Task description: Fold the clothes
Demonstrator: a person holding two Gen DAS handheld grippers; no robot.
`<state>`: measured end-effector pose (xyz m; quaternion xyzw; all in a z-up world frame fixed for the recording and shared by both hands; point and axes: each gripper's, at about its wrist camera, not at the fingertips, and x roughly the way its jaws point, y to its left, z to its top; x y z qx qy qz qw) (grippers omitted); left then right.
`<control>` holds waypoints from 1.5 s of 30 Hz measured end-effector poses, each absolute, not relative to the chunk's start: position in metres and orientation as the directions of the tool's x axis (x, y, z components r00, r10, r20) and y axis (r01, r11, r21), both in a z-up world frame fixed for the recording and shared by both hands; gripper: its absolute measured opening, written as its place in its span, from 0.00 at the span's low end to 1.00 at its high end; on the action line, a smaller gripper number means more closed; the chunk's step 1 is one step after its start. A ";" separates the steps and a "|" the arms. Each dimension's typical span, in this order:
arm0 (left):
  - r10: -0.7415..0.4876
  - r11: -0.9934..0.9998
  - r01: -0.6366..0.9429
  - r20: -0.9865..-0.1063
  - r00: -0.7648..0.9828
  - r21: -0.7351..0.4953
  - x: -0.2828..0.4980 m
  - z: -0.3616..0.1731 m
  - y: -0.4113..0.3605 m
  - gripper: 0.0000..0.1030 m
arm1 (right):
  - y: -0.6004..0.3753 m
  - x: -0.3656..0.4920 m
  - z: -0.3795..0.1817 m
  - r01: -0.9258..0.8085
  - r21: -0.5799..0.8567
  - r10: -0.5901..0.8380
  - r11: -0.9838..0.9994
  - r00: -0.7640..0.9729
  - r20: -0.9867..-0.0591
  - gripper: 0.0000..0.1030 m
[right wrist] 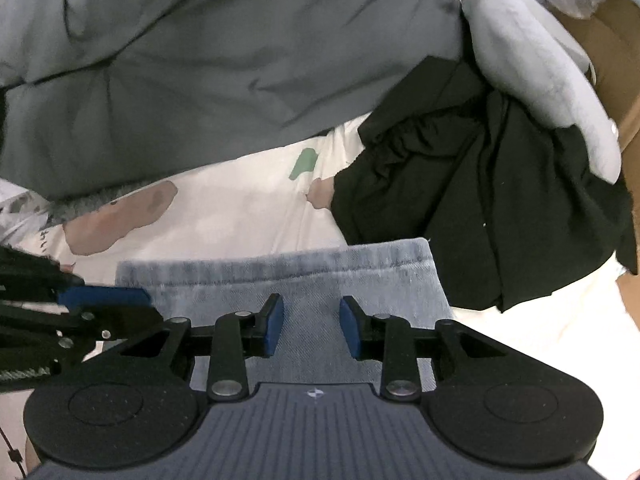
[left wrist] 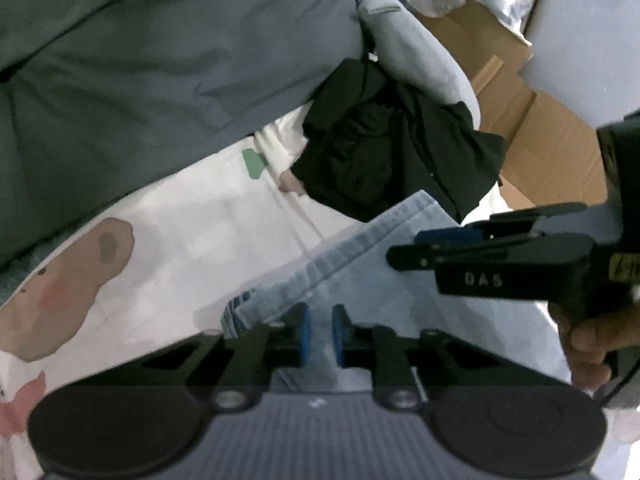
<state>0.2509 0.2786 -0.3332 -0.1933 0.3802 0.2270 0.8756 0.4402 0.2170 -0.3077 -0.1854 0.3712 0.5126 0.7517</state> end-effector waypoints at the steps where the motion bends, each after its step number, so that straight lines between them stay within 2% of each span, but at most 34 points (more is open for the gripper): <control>1: 0.251 0.825 -0.541 -0.754 0.607 -0.161 0.252 -0.336 0.280 0.07 | 0.219 0.442 -0.309 -0.907 0.110 0.635 0.406 0.194 -0.748 0.38; 4: 0.240 0.828 -0.536 -0.761 0.602 -0.163 0.254 -0.347 0.286 0.03 | 0.225 0.446 -0.313 -0.913 0.113 0.635 0.391 0.179 -0.752 0.40; 8: 0.231 0.843 -0.512 -0.752 0.617 -0.161 0.251 -0.361 0.290 0.03 | 0.232 0.443 -0.323 -0.923 0.093 0.626 0.374 0.177 -0.760 0.40; 14: 0.188 0.807 -0.531 -0.739 0.647 -0.259 0.246 -0.369 0.305 0.03 | 0.226 0.446 -0.337 -0.907 0.145 0.658 0.396 0.170 -0.734 0.40; 18: 0.233 0.834 -0.520 -0.737 0.634 -0.184 0.251 -0.345 0.288 0.04 | 0.230 0.446 -0.326 -0.899 0.143 0.640 0.415 0.177 -0.747 0.41; 20: 0.236 0.848 -0.500 -0.720 0.652 -0.175 0.249 -0.333 0.281 0.09 | 0.224 0.447 -0.313 -0.886 0.169 0.655 0.431 0.178 -0.735 0.41; 22: 0.247 0.868 -0.476 -0.707 0.663 -0.143 0.249 -0.327 0.273 0.25 | 0.214 0.442 -0.300 -0.889 0.162 0.675 0.429 0.196 -0.711 0.41; 25: 0.261 0.891 -0.445 -0.701 0.663 -0.090 0.249 -0.328 0.264 0.34 | 0.199 0.432 -0.289 -0.892 0.132 0.682 0.433 0.228 -0.694 0.41; 30: 0.244 0.906 -0.416 -0.706 0.665 -0.078 0.248 -0.345 0.266 0.33 | 0.190 0.422 -0.299 -0.905 0.074 0.640 0.420 0.238 -0.730 0.41; 34: 0.220 0.928 -0.371 -0.729 0.648 -0.049 0.256 -0.357 0.264 0.30 | 0.185 0.424 -0.317 -0.892 0.100 0.627 0.440 0.225 -0.746 0.42; 39: 0.154 0.916 -0.377 -0.747 0.647 -0.138 0.263 -0.364 0.279 0.28 | 0.186 0.425 -0.334 -0.881 0.100 0.610 0.462 0.234 -0.757 0.43; 43: 0.185 0.916 -0.389 -0.757 0.627 -0.098 0.267 -0.361 0.271 0.28 | 0.184 0.425 -0.340 -0.857 0.129 0.608 0.499 0.240 -0.757 0.43; 45: 0.201 0.906 -0.412 -0.763 0.614 -0.093 0.268 -0.354 0.268 0.26 | 0.186 0.421 -0.338 -0.863 0.099 0.597 0.495 0.255 -0.760 0.43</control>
